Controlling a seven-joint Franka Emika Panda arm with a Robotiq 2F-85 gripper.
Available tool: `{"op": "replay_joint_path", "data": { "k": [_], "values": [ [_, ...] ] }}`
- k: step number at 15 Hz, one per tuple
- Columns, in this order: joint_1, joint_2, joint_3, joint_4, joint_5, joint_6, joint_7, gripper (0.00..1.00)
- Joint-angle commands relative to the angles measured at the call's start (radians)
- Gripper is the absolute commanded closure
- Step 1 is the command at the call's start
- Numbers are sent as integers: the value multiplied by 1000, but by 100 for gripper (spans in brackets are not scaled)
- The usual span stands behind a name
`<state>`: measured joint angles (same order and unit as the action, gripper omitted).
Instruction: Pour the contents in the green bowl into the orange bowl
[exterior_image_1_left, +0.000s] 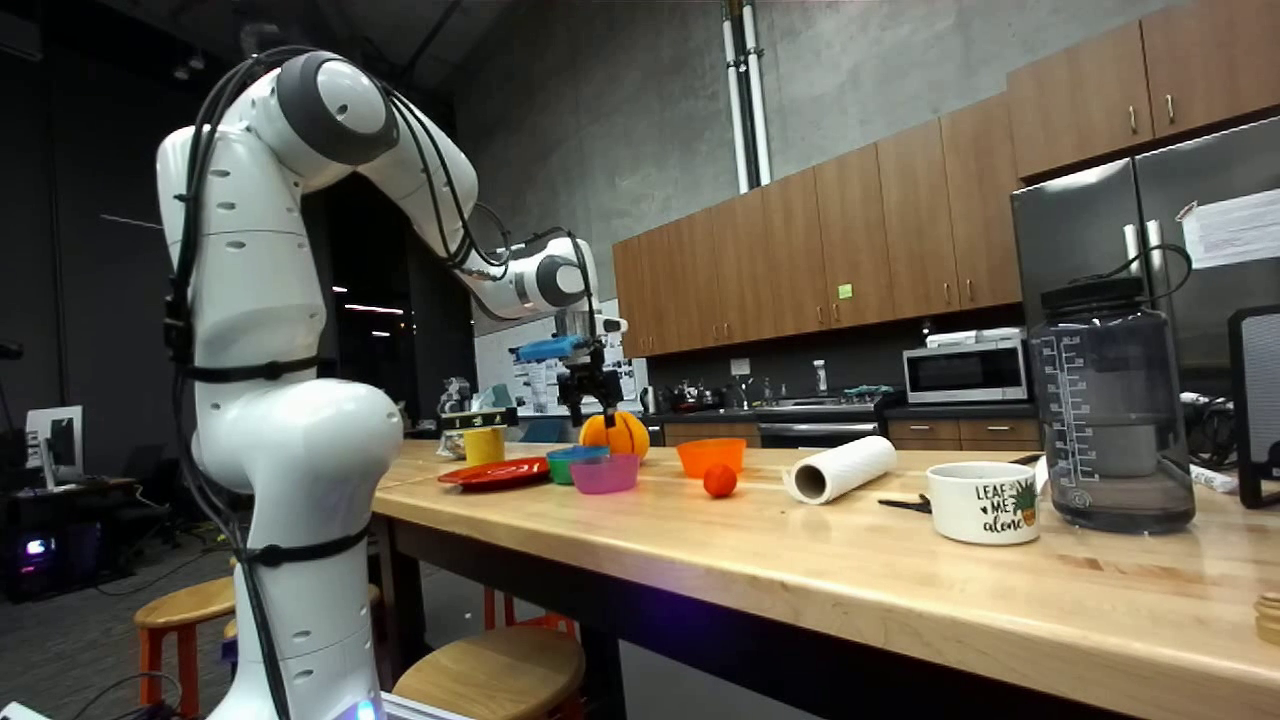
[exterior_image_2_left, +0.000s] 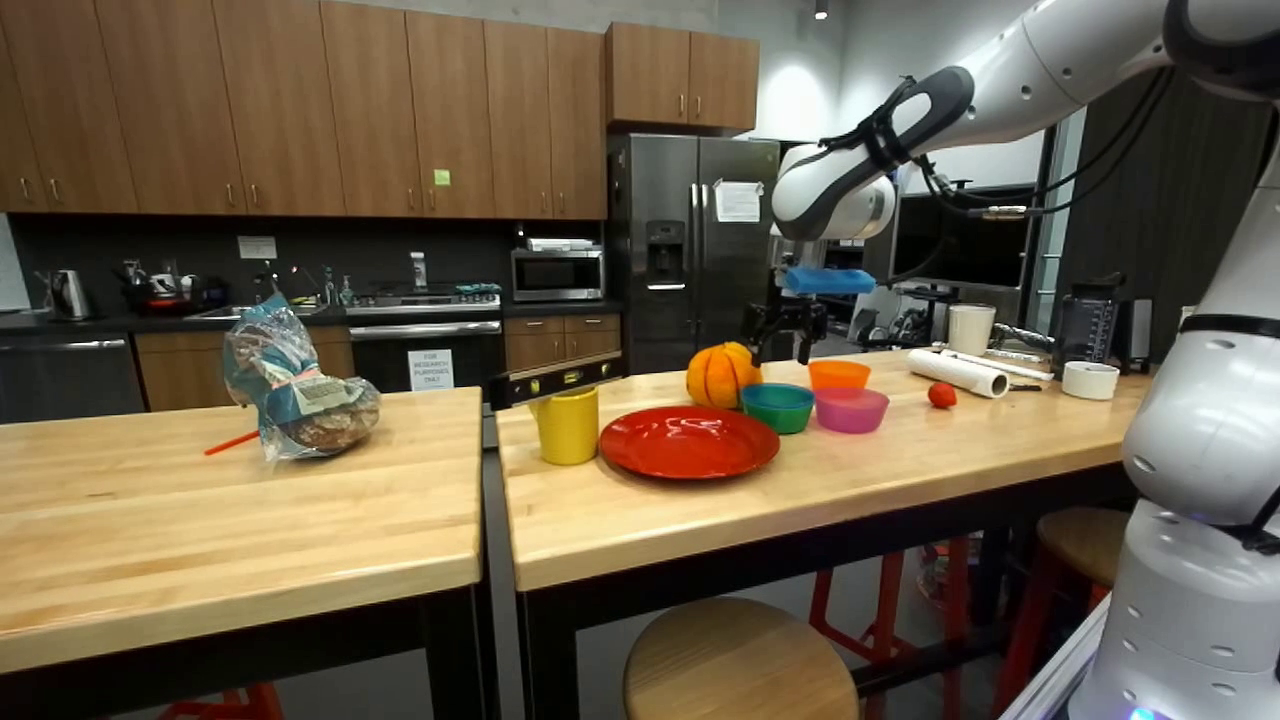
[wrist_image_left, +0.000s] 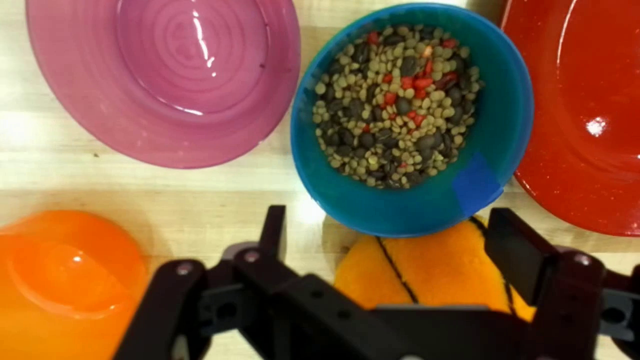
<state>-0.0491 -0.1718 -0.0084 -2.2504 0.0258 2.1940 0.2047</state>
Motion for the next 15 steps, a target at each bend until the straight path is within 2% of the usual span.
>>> {"op": "replay_joint_path", "data": {
  "k": [1,3,6,15],
  "values": [
    [8,17,-31,41,27,-63,-188,0],
    [7,30,-41,57,24,-98,-281,0],
    [1,49,-44,71,-16,-118,-348,0],
    [-9,149,-55,95,-24,-50,-352,0]
  ]
}}
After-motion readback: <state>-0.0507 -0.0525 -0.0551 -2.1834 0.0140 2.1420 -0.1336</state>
